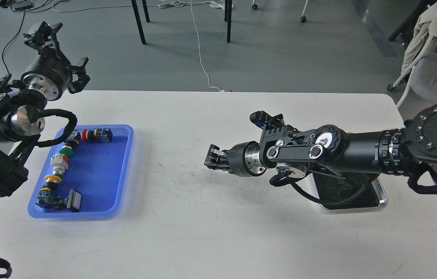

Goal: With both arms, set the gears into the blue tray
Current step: 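Carry the black ring toward the table center and release it, then withdraw the right gripper and reach the left gripper toward the ring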

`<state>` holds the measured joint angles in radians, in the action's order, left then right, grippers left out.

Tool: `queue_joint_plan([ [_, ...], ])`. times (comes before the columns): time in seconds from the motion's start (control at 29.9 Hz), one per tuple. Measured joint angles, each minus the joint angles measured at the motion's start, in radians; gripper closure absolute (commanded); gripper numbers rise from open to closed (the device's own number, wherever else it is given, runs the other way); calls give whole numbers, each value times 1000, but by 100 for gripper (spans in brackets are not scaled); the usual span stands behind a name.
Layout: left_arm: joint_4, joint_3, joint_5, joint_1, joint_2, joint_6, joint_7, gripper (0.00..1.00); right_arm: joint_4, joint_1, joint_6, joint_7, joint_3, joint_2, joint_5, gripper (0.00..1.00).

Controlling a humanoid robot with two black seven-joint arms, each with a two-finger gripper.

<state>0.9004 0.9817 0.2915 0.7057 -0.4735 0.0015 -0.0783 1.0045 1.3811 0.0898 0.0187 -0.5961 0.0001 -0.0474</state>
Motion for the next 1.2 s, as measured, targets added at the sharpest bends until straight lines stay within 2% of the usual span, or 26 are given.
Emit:
queue_joint_plan([
  [0.1, 0, 0, 0, 1, 0, 0, 0, 2, 12, -2, 3, 0, 3, 0, 0, 92],
  [0.33, 0, 1, 0, 1, 1, 0, -1, 2, 38, -7, 5, 0, 6, 0, 0, 70],
  [0.6, 0, 0, -1, 2, -2, 0, -17, 2, 42, -28, 5, 0, 6, 0, 0, 65],
  [0.67, 0, 0, -2, 2, -2, 0, -18, 2, 41, -31, 5, 0, 6, 0, 0, 58],
  [0.77, 0, 0, -2, 2, -2, 0, -19, 2, 38, -32, 1, 0, 6, 0, 0, 38],
  [0.94, 0, -1, -2, 2, -1, 0, -21, 2, 18, -33, -6, 0, 45, 0, -1, 18],
  [1.2, 0, -2, -2, 2, 0, 0, -21, 2, -54, 45, 9, -3, 127, 0, 0, 13],
])
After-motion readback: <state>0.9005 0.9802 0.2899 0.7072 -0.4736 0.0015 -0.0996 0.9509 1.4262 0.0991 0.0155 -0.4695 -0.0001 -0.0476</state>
